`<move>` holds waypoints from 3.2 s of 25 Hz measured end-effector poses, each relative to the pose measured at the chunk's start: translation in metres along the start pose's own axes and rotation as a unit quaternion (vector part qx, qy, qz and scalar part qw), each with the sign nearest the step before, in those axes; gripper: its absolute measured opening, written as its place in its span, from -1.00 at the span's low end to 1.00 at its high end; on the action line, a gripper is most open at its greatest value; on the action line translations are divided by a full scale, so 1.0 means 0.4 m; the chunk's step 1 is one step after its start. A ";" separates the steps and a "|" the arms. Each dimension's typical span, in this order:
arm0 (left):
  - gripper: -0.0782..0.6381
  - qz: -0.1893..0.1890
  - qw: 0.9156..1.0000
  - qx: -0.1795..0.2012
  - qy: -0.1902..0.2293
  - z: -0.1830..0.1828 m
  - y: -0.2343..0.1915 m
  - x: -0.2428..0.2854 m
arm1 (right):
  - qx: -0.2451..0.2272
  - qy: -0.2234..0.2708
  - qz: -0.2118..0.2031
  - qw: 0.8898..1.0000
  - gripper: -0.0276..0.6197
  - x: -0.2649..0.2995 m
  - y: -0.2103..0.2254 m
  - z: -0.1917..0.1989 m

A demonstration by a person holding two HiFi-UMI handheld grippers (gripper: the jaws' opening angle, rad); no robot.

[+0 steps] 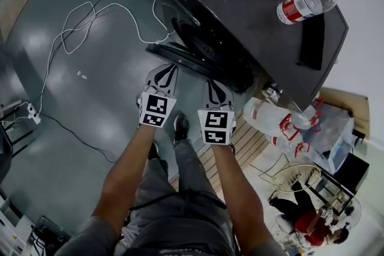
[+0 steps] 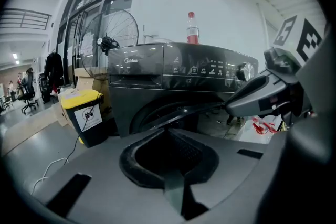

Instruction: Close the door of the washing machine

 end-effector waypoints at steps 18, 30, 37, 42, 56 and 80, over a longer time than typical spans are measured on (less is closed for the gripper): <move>-0.70 -0.004 1.000 0.011 -0.001 -0.053 -0.036 0.054 | 0.004 -0.006 0.021 1.000 -0.83 0.099 0.090 -0.006; -0.70 0.002 0.997 0.076 -0.006 -0.205 -0.173 -0.075 | 0.064 -0.059 0.001 0.996 -0.83 0.123 0.136 -0.022; -0.70 -0.002 0.994 0.112 0.005 -0.327 -0.249 -0.220 | 0.046 -0.011 -0.021 0.999 -0.82 0.028 0.150 -0.210; -0.70 -0.017 0.993 0.116 0.015 -0.387 -0.276 -0.346 | 0.027 0.044 -0.035 0.998 -0.82 -0.084 0.113 -0.366; -0.70 -0.062 0.988 0.135 0.052 -0.534 -0.293 -0.799 | -0.031 0.186 -0.086 0.978 -0.82 -0.498 -0.049 -0.687; -0.70 -0.114 0.973 0.126 0.155 -0.740 -0.173 -1.284 | -0.062 0.296 -0.040 0.952 -0.83 -1.055 -0.178 -0.766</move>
Point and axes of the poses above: the fingertips, and each gripper's own axes: x forward along the fingers, y to its right, z out of its underside, the point moved 5 cm from there along -x, backward along the fingers, and after that the axes turned 14 degrees about y, right-handed, at the moved point
